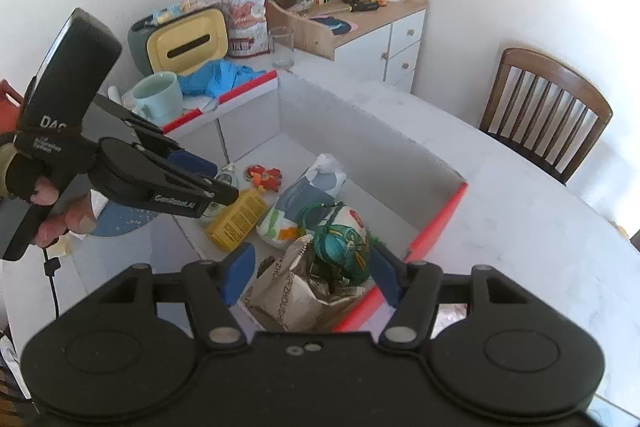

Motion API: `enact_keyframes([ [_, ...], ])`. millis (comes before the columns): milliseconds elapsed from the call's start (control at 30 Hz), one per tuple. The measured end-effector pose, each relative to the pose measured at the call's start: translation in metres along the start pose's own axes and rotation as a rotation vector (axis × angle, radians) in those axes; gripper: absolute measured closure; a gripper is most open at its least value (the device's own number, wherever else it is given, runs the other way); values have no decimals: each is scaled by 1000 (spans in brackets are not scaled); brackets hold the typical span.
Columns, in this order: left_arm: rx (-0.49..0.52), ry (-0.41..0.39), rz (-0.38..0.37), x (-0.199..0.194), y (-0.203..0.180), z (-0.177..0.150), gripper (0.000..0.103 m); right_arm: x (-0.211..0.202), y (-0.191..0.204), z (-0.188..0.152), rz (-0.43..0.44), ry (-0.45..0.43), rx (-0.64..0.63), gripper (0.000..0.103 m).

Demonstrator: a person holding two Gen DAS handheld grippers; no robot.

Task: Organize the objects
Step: 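Carry the yellow carton and tasseled sachet into the red box and release both, then withdraw both tools from the box back toward the table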

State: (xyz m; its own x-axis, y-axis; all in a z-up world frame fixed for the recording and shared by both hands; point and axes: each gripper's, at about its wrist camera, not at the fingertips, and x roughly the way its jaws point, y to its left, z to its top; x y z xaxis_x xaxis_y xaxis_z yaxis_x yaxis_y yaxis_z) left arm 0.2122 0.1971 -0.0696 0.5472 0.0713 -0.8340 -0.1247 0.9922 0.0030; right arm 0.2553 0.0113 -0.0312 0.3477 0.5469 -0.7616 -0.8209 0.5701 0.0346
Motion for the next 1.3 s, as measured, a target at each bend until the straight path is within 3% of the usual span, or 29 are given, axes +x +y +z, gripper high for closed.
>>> enact_keyframes([
  [133,6,-38,-5,-19,-15,0,72,-19,-6,-6,5,-23,20,40],
  [200,13,-59,-13,-29,-23,0,63,-31,-9,-10,10,-43,27,38],
  [267,16,-87,-18,-39,-31,0,45,-40,-12,-14,8,-59,27,37],
  [433,34,-129,-34,-58,-55,1,42,-64,-24,-25,10,-88,52,35],
  [767,75,-173,-67,-76,-110,5,22,-100,-58,-54,-7,-125,121,17],
  [1033,105,-190,-111,-74,-152,5,19,-123,-93,-82,-35,-159,178,1],
  [1300,112,-188,-149,-56,-187,2,18,-135,-131,-111,-80,-151,233,1],
])
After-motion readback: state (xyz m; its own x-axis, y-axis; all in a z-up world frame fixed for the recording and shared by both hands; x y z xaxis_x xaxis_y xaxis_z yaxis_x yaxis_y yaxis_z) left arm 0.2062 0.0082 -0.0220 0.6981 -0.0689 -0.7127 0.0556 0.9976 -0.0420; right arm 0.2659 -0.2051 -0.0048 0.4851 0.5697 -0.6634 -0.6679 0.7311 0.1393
